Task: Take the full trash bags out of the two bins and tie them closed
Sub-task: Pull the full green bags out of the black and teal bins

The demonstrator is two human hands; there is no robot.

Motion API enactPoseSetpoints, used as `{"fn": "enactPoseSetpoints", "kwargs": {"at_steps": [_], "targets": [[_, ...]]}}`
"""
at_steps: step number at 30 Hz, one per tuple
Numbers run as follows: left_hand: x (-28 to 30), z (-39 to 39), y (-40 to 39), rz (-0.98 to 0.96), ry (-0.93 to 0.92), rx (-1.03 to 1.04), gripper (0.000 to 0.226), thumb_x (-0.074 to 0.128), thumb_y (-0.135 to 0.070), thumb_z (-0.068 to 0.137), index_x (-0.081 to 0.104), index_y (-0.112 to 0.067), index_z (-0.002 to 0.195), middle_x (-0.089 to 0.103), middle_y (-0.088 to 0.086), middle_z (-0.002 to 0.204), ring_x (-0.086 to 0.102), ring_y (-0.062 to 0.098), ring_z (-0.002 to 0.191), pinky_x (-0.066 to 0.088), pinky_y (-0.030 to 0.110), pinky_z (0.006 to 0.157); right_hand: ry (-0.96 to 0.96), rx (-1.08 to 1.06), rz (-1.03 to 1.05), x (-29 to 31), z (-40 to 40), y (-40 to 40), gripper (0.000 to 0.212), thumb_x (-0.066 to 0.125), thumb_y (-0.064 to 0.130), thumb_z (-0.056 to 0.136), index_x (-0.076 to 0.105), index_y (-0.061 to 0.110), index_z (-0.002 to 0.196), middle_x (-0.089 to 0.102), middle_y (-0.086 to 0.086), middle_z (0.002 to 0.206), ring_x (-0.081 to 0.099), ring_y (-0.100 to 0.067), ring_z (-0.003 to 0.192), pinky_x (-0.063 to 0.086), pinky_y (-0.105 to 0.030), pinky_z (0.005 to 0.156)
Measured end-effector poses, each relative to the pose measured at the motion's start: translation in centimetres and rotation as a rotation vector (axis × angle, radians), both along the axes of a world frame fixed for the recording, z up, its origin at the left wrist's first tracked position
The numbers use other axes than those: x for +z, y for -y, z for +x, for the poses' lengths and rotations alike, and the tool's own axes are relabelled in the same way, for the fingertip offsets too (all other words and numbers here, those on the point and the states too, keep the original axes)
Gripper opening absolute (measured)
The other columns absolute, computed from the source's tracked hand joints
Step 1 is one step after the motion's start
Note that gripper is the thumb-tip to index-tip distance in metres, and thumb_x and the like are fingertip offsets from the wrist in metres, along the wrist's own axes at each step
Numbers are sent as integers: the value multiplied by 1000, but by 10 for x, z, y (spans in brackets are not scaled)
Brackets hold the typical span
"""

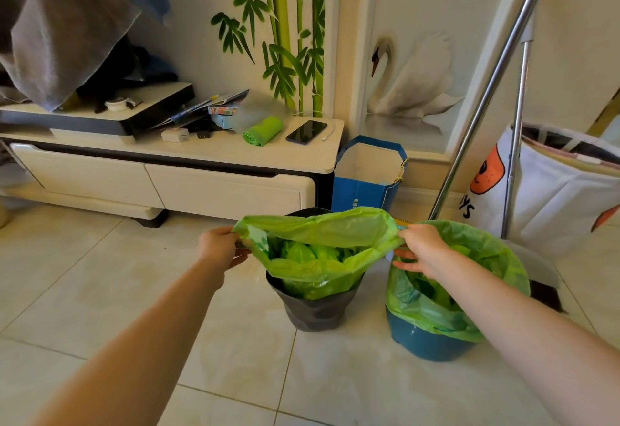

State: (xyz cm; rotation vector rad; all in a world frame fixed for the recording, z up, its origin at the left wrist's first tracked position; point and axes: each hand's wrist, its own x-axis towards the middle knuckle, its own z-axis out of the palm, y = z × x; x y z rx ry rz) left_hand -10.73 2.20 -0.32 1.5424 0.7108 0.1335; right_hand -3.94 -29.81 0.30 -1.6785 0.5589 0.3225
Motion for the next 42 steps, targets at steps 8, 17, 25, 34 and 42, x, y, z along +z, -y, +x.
{"fn": "enactPoseSetpoints", "kwargs": {"at_steps": [8,17,25,34,42], "targets": [[-8,0,3,141,-153,-96,27,67,-18,87,50,-9,106,61,14,94,62,26,73,61,38,68,-50,124,30,2,0,0,36,59,4,89,45,17,119,60,-15,95,61,-28,75,55,-37,61],[0,14,20,146,-4,-32,19,54,-5,94,69,-5,82,71,23,90,70,35,78,60,43,76,155,78,-227,-4,8,-17,21,51,17,96,66,8,107,59,-12,86,53,-25,76,38,-31,58],[34,20,43,129,283,53,21,51,-7,95,69,-11,85,68,11,80,65,22,72,58,34,73,385,-64,-116,28,19,-32,27,50,17,97,66,-3,104,61,-19,71,44,-18,60,43,-35,56],[101,24,49,111,575,108,34,49,-11,96,68,-28,73,65,3,80,61,19,82,55,40,84,653,-113,180,111,22,-40,19,46,13,98,63,19,93,65,-1,86,64,-12,71,57,-24,64],[155,-15,51,144,763,129,28,53,-11,95,71,-29,83,69,-2,82,66,17,84,56,26,76,910,-54,22,167,-23,-34,22,47,15,98,66,3,96,69,-19,96,70,-26,84,60,-31,70]]}}
